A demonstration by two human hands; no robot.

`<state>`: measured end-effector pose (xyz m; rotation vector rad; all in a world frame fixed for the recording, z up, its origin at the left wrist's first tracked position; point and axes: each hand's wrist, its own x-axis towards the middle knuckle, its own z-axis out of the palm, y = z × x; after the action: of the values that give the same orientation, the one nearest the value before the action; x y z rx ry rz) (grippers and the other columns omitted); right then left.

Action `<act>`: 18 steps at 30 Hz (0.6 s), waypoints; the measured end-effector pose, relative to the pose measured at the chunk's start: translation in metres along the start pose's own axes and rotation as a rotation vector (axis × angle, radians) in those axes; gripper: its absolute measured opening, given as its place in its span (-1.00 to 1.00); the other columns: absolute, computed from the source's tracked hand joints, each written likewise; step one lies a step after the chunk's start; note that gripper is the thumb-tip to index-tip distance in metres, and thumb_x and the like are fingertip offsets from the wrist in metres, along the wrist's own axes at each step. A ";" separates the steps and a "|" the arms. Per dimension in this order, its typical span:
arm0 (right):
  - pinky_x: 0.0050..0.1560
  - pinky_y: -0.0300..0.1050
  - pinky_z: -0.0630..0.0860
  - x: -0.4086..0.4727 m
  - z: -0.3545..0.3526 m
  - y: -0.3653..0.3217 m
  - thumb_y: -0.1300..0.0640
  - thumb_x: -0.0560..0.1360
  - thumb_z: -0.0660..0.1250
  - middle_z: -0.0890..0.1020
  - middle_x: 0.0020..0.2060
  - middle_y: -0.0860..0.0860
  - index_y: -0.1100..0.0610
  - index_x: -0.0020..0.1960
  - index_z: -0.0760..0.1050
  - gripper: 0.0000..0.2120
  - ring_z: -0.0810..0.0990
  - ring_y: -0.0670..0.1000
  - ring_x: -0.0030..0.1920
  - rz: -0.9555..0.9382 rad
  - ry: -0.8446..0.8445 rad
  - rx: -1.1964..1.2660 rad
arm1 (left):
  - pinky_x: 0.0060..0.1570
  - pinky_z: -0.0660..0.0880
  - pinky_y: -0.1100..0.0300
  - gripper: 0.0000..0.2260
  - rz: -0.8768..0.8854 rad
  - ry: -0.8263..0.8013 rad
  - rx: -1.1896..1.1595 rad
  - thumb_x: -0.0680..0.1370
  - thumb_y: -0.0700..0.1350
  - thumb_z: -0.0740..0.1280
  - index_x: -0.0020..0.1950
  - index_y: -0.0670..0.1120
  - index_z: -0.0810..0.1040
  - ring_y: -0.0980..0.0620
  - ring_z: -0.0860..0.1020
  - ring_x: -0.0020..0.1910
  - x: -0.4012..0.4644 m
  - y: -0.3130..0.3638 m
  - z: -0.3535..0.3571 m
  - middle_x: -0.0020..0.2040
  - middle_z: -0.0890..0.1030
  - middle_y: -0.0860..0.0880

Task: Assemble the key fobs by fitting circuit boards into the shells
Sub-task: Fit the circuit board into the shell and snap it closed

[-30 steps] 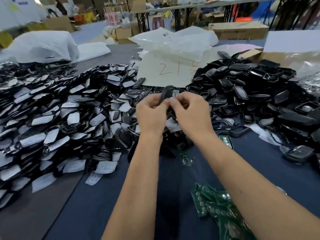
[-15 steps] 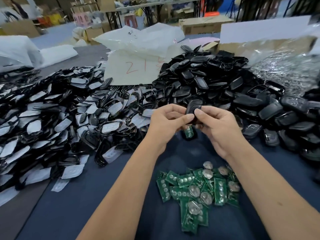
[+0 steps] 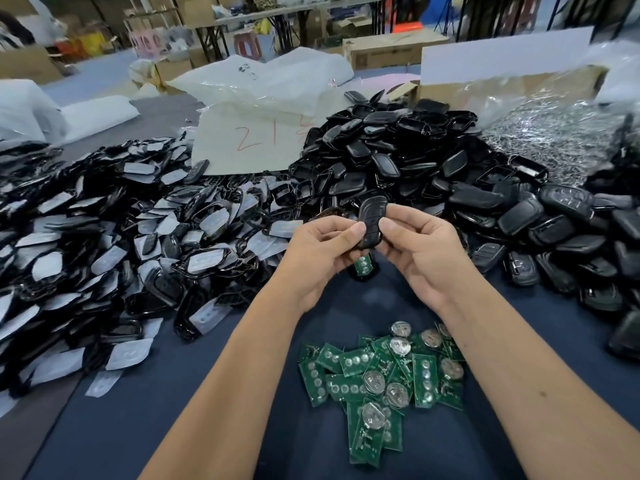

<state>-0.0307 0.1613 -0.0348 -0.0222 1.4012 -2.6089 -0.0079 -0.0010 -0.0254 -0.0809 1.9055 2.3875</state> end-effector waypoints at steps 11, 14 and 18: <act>-0.11 -0.19 0.66 -0.002 0.003 0.002 0.37 0.49 0.43 0.77 -0.09 0.09 0.19 0.13 0.58 -0.76 0.75 0.00 -0.12 -0.020 0.009 0.075 | -0.09 0.56 0.22 -0.88 0.062 0.046 0.044 0.63 -0.21 0.38 -0.09 -0.13 0.65 0.09 0.55 -0.25 0.003 -0.004 0.005 -0.18 0.63 -0.07; -0.09 -0.19 0.67 -0.001 0.001 0.002 0.40 0.53 0.39 0.77 -0.02 0.12 0.22 0.19 0.58 -0.74 0.76 0.03 -0.07 -0.009 0.002 0.076 | -0.09 0.55 0.20 -0.88 0.053 0.060 0.077 0.62 -0.19 0.40 -0.12 -0.11 0.66 0.09 0.56 -0.25 0.004 -0.005 0.004 -0.16 0.64 -0.09; -0.12 -0.23 0.65 0.000 0.000 0.000 0.42 0.52 0.36 0.77 -0.06 0.12 0.26 0.17 0.58 -0.75 0.77 0.01 -0.09 -0.006 -0.027 0.115 | -0.09 0.52 0.17 -0.87 0.040 0.031 0.069 0.63 -0.19 0.40 -0.12 -0.11 0.66 0.06 0.53 -0.24 0.002 -0.002 0.005 -0.12 0.60 -0.16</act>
<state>-0.0309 0.1611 -0.0350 -0.0459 1.2415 -2.6789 -0.0101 0.0046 -0.0267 -0.0767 2.0198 2.3561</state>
